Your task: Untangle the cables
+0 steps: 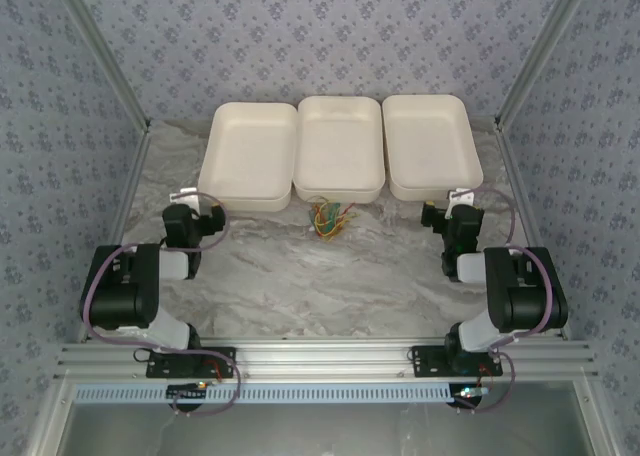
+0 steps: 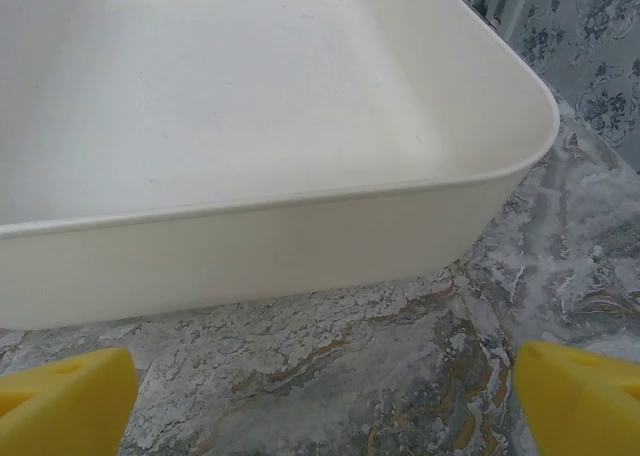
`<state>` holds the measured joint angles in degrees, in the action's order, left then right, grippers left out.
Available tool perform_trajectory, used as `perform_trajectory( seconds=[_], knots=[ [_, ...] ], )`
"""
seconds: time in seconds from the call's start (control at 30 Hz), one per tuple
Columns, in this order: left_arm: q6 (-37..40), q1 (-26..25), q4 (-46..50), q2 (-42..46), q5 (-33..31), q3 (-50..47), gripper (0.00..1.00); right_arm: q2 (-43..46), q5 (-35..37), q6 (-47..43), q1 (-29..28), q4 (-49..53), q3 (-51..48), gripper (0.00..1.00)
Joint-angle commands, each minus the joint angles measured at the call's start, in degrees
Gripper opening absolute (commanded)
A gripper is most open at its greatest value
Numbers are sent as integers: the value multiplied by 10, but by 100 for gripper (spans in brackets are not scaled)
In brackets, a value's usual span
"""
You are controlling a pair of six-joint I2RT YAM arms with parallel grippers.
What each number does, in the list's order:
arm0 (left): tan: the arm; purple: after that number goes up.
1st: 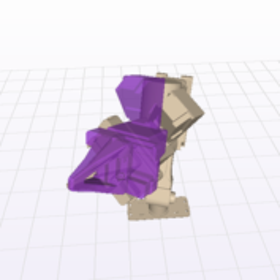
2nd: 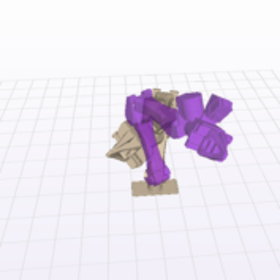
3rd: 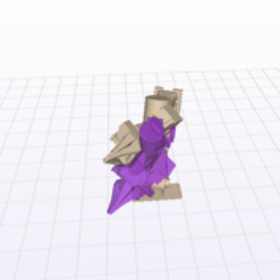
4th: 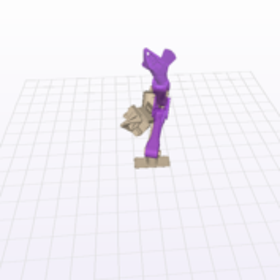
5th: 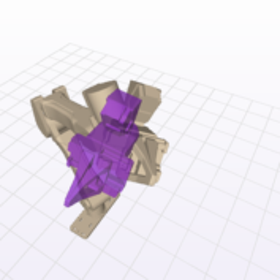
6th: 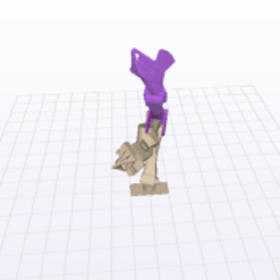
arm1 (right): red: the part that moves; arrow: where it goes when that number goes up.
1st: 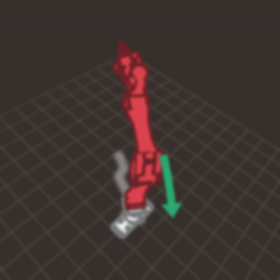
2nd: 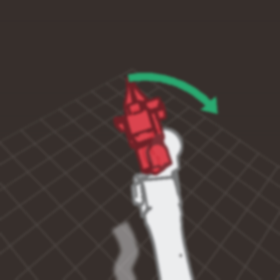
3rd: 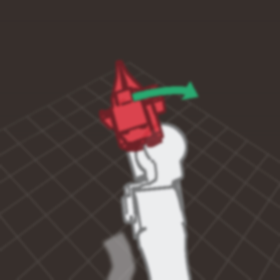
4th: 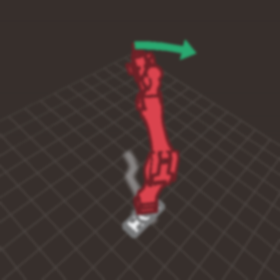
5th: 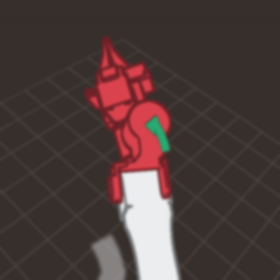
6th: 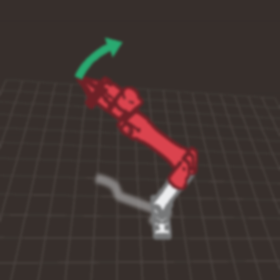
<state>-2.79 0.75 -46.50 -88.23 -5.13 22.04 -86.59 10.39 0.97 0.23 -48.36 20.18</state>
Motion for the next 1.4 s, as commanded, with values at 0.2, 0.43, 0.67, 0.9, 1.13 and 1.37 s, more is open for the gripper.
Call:
perform_trajectory(
  seconds=[0.2,0.43,0.67,0.9,1.13,1.37],
  knots=[
    [7,2,-4,4,12,15,99,-6,-6,-7,4,3,11,99],
    [7,2,-3,3,12,15,99,-5,-6,-7,4,3,12,99],
    [7,2,-3,3,12,15,99,-5,-7,-7,4,3,12,99],
    [-49,-7,215,231,14,55,99,162,45,33,-2,240,72,99],
    [-87,-183,495,450,-85,264,99,427,58,122,-118,617,313,99],
    [-409,-192,832,540,61,364,99,469,-125,415,-125,831,339,91]
  ],
)
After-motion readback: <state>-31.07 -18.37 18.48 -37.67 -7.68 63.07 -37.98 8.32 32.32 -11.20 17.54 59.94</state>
